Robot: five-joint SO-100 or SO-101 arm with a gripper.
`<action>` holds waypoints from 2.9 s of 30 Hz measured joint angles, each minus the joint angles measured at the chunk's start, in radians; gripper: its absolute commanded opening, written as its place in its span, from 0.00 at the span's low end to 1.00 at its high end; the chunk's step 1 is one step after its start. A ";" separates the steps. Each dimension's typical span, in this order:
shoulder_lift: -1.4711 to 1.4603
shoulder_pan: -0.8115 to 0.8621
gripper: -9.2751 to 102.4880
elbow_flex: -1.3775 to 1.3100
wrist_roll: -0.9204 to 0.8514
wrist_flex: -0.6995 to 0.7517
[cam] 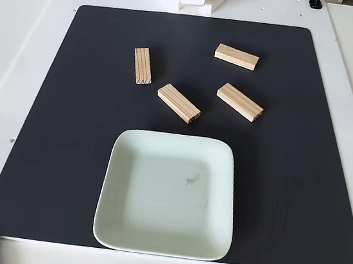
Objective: Pick up the wooden block and place them on the plate.
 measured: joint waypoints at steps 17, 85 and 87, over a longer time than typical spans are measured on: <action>-0.098 0.279 0.08 -0.026 0.215 0.028; -0.825 0.284 0.42 0.025 0.767 -0.163; -0.834 0.284 0.42 0.031 0.767 -0.163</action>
